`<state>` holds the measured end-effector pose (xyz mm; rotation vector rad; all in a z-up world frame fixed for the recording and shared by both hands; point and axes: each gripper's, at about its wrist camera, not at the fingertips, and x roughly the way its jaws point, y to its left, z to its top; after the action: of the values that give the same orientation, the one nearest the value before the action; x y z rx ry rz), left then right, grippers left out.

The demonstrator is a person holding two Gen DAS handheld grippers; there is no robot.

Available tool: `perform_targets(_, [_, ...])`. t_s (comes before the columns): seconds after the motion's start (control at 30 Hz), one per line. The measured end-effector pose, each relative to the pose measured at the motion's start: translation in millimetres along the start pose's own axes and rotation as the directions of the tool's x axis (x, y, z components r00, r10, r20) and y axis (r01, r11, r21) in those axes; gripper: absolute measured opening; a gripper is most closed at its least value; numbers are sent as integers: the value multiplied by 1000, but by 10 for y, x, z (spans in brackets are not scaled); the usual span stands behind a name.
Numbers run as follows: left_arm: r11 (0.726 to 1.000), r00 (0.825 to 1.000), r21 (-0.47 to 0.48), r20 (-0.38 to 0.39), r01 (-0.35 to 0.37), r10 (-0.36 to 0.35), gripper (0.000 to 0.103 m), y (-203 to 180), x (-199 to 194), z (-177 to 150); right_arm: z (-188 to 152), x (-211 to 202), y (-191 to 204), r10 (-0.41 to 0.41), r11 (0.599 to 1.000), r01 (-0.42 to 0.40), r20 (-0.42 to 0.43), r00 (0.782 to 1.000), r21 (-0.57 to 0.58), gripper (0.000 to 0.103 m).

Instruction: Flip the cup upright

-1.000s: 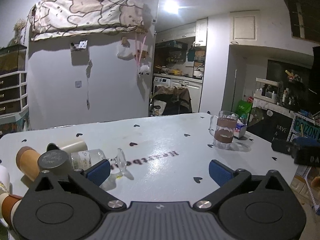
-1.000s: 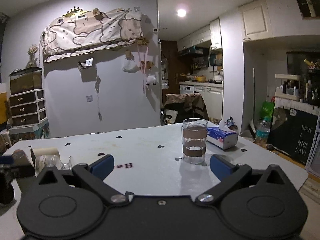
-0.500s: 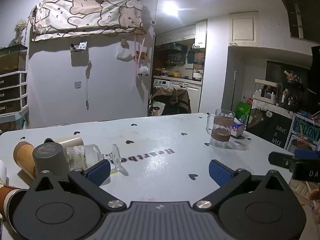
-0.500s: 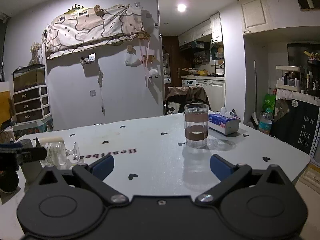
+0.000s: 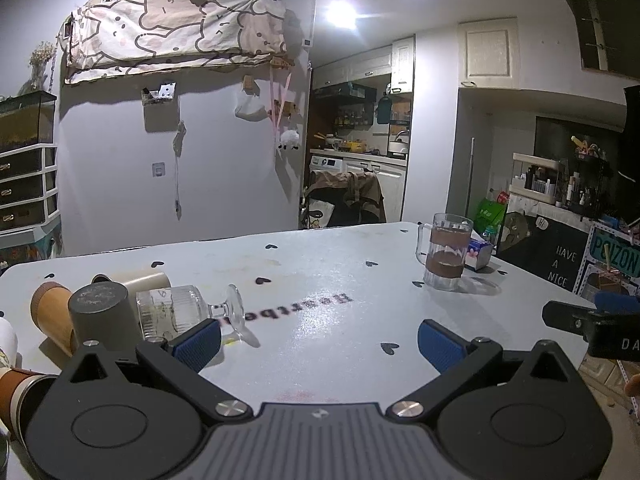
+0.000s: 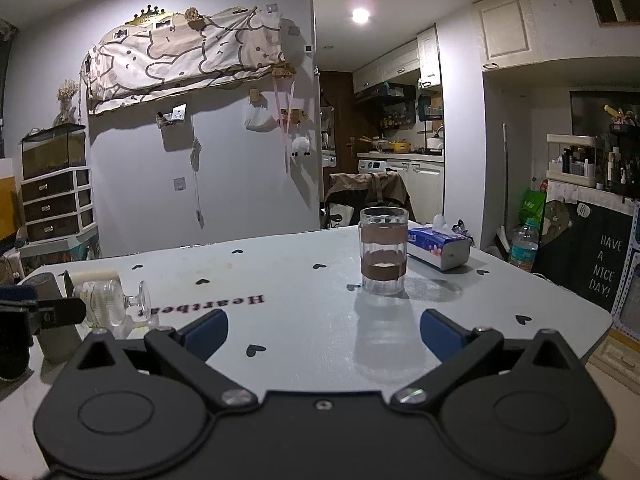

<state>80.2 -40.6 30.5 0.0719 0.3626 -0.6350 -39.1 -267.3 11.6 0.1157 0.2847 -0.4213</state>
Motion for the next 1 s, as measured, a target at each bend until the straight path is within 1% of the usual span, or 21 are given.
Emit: perform_targets(1.0, [1000,1000,2,-6,-9,9,103,-24,53,-16,-4,-8,-10,-3,1000,3,-3,1000,-4,103])
